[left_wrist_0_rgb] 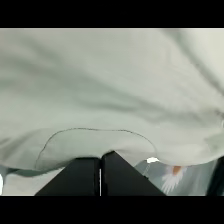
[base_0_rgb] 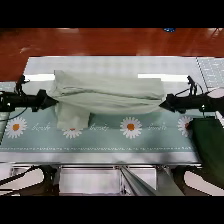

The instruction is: Fold the shirts.

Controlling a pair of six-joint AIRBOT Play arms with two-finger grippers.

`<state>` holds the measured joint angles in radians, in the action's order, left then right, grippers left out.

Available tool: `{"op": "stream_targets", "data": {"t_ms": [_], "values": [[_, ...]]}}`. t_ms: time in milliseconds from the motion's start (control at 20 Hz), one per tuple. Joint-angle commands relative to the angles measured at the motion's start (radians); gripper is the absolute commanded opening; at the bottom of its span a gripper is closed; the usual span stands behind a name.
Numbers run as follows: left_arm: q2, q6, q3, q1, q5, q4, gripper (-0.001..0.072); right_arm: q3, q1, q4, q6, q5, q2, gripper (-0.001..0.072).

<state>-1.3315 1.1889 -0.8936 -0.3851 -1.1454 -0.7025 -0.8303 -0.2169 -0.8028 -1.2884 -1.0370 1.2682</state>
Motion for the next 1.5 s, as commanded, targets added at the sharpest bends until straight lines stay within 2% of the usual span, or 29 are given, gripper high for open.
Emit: {"op": "stream_targets", "data": {"t_ms": [0, 200, 350, 500, 700, 750, 800, 850, 950, 1100, 1150, 1200, 1250, 1300, 1350, 1450], "values": [[-0.097, 0.081, -0.222, 0.066, 0.053, 0.0, 0.0018, -0.204, 0.001, -0.01, -0.023, 0.002, 0.097, 0.0018], [-0.356, 0.196, -0.582, 0.132, 0.033, -0.002, 0.0018, -0.43, 0.007, -0.008, -0.048, -0.006, 0.274, 0.0018], [-0.555, 0.283, -0.821, 0.148, -0.043, -0.008, 0.0017, -0.558, 0.018, -0.008, -0.065, -0.006, 0.397, 0.0018], [-0.7, 0.301, -0.975, 0.166, -0.079, -0.008, 0.0017, -0.629, 0.021, -0.007, -0.08, -0.002, 0.493, 0.0018], [-0.78, 0.296, -1.042, 0.177, -0.026, -0.007, 0.0019, -0.644, 0.021, -0.006, -0.084, 0.044, 0.559, 0.0022], [-0.786, 0.286, -1.042, 0.18, -0.025, -0.007, 0.0096, -0.644, 0.021, -0.007, -0.084, 0.062, 0.566, 0.0185], [-0.787, 0.288, -1.042, 0.183, -0.039, -0.007, 0.0363, -0.644, 0.02, -0.008, -0.078, 0.082, 0.568, 0.0418], [-0.787, 0.286, -1.044, 0.182, -0.074, -0.007, 0.0506, -0.648, 0.02, -0.008, -0.066, 0.089, 0.564, 0.0416], [-0.785, 0.293, -1.08, 0.148, -0.154, -0.009, 0.0507, -0.671, -0.003, -0.011, -0.073, 0.062, 0.544, 0.0415], [-0.751, 0.383, -1.165, 0.063, -0.322, -0.095, 0.0506, -0.675, -0.076, -0.027, -0.088, -0.018, 0.46, 0.0415], [-0.71, 0.373, -1.165, 0.031, -0.392, -0.148, 0.0506, -0.675, -0.108, -0.044, -0.095, -0.055, 0.43, 0.0414], [-0.669, 0.338, -1.165, 0.002, -0.476, -0.26, 0.0506, -0.675, -0.147, -0.054, -0.098, -0.08, 0.395, 0.0414], [-0.618, 0.339, -1.152, -0.027, -0.54, -0.426, 0.0506, -0.675, -0.18, -0.07, -0.098, -0.09, 0.363, 0.0414], [-0.563, 0.339, -1.118, -0.053, -0.554, -0.528, 0.0506, -0.672, -0.208, -0.097, -0.103, -0.094, 0.333, 0.0414], [-0.493, 0.338, -1.06, -0.08, -0.516, -0.556, 0.0506, -0.658, -0.223, -0.124, -0.119, -0.093, 0.312, 0.0414], [-0.338, 0.338, -0.893, -0.101, -0.335, -0.52, 0.0506, -0.592, -0.219, -0.18, -0.154, -0.073, 0.291, 0.0414]]}}
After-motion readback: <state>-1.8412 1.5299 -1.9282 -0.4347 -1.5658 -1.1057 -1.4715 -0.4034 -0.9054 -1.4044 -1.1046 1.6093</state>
